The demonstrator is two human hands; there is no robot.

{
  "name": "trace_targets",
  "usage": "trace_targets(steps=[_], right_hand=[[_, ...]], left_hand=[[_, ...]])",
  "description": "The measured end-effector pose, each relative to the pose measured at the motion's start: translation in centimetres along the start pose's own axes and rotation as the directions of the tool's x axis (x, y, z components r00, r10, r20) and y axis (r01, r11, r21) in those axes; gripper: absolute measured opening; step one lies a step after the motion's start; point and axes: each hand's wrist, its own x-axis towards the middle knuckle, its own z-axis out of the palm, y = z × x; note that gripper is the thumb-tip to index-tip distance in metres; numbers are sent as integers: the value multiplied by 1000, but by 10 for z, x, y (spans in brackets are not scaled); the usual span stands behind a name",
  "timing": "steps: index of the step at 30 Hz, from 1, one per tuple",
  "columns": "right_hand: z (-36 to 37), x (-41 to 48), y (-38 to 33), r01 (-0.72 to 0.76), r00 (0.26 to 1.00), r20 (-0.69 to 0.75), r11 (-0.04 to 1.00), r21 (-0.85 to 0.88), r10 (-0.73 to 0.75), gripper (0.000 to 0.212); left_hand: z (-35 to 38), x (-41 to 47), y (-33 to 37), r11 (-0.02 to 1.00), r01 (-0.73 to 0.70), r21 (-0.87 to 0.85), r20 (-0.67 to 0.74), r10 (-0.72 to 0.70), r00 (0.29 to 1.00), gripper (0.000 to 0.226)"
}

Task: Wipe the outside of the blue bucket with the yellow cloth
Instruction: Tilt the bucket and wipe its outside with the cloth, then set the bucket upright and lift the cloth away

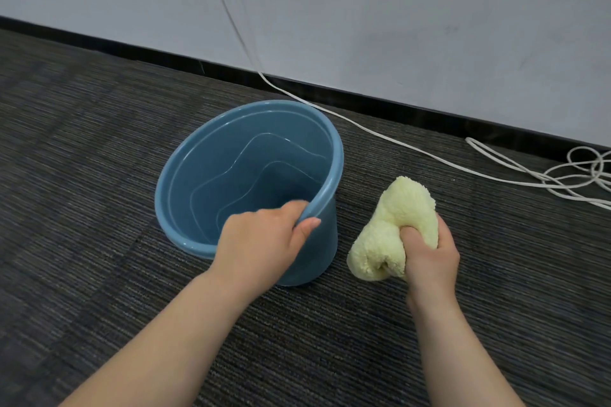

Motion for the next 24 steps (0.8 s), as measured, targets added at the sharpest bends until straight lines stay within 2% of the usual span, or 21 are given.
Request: trace_targets(steps=[4,7,13,15,17,21,22,24], right_hand=[[2,4,-1,-17,1000,-3,999,52,17,39],[0,7,-2,-9,1000,-11,997,74,10,38],[-14,12,4,-3,999,-54,997,77,7,37],[-16,15,-2,22,991,-135,994,107,-8,37],[-17,18,-17,64,977,-211,986,155,-31,36],[-26,11,-69,135,977,-195,964,230,-90,40],[-28,4,-84,154,976,-185,959,238,-111,41],[-32,-12,-115,186,975,-168,950,249,-146,43]], left_hand=[[16,-12,12,994,-104,12,97,103,990,50],[26,-16,25,991,-132,-36,126,135,983,56],[34,-17,31,976,-103,-192,-19,101,995,67],[30,-14,33,969,-72,-237,-13,71,997,69],[24,-11,36,948,-5,-317,9,8,1000,62],[-7,-11,51,817,106,-566,17,-117,993,36],[-21,-12,60,740,158,-654,68,-150,986,37],[-57,-9,88,546,335,-767,286,-176,942,46]])
